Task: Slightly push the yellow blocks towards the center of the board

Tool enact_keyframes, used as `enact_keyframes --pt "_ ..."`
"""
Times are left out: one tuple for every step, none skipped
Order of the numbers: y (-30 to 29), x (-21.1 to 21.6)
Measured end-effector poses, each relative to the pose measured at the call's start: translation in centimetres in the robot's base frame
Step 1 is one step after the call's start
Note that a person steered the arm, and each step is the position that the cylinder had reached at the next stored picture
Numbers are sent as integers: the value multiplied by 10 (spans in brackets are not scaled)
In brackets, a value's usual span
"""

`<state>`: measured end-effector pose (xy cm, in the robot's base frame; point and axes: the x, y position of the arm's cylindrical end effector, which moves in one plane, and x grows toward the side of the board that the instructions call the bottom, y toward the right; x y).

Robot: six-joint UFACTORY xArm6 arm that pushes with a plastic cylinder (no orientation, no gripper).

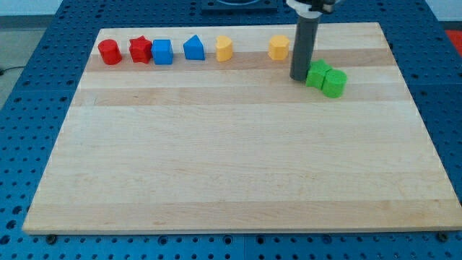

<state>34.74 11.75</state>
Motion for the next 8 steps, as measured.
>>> enact_keyframes --pt "14 9" --pt "8 -12" --pt "-4 -27" --pt "-12 -64" --pt "-52 -69" --pt "-86 -69" --pt "-76 -69" --pt "-46 -70"
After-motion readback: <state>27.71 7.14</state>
